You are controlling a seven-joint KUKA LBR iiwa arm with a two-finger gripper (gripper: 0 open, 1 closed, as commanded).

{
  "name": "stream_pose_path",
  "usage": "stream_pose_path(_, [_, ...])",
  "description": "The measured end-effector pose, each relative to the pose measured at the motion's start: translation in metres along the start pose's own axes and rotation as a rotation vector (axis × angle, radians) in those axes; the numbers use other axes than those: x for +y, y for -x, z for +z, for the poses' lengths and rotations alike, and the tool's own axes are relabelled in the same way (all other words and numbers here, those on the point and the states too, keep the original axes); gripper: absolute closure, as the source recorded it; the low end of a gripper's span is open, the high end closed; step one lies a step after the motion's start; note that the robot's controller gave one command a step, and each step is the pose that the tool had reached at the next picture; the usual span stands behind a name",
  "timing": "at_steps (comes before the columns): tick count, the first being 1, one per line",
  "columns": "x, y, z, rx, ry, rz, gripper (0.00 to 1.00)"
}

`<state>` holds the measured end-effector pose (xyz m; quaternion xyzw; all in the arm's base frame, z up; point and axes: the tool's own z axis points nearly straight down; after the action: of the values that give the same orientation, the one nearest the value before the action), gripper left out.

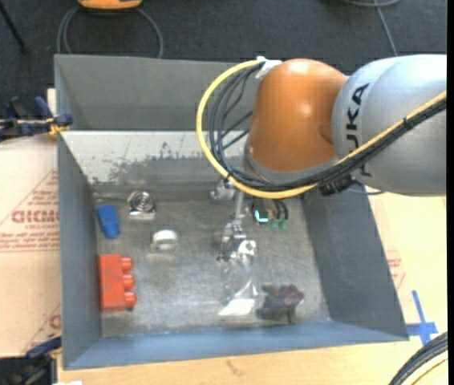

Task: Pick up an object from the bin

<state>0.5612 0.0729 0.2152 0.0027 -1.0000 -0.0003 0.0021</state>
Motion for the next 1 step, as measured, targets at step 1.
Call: stream_pose_path(1, [-0.0693,-0.0019,0.1027,-0.003,0.001,-0.07,0.0])
